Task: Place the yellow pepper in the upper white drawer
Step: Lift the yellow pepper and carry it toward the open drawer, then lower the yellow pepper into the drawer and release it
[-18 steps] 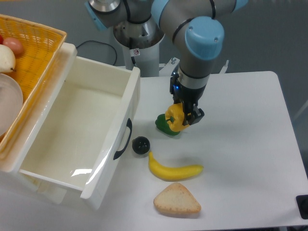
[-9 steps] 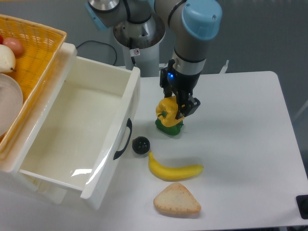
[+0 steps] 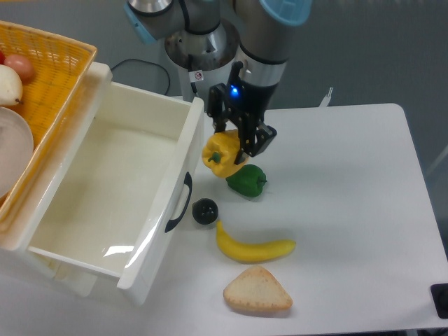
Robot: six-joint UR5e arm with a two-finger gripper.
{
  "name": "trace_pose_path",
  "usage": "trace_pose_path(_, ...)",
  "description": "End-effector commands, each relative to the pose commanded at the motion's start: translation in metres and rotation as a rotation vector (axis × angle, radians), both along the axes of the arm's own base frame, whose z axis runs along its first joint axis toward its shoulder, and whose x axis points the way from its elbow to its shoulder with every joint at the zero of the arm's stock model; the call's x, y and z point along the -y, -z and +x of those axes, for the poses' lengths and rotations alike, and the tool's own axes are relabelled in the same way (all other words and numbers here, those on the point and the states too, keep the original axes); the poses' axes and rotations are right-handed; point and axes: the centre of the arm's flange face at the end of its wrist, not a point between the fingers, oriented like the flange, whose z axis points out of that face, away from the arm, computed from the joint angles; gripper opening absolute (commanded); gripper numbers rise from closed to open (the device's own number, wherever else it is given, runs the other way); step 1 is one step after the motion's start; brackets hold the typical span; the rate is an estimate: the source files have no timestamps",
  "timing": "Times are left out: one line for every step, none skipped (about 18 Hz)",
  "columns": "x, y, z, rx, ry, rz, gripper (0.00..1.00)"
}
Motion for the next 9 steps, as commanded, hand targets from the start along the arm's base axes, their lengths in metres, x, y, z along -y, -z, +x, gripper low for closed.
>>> trace_pose_path(-0.001,-0.003,0.005,0.000,-0.001,0.003,0.07)
trace_pose_path(-0.003,-0.003,0.008,0.014,-0.006,0.009,0.07)
trace_pose_path(-0.005,-0.005,0.009,0.028,-0.014,0.023,0.07)
trace_pose_path(-0.006,-0.007,0.011,0.043,-0.028,0.037,0.07)
trace_pose_path(-0.005,-0.010,0.013,0.054,-0.045,0.045,0.07)
trace_pose_path(-0.005,-0.014,0.016,0.057,-0.056,0.052,0.07)
trace_pose_path(-0.005,-0.015,0.017,0.063,-0.064,0.057,0.07)
trace_pose_path(-0.005,-0.017,0.020,0.069,-0.071,0.065,0.07)
trace_pose_path(-0.009,-0.018,0.024,0.086,-0.077,0.074,0.07)
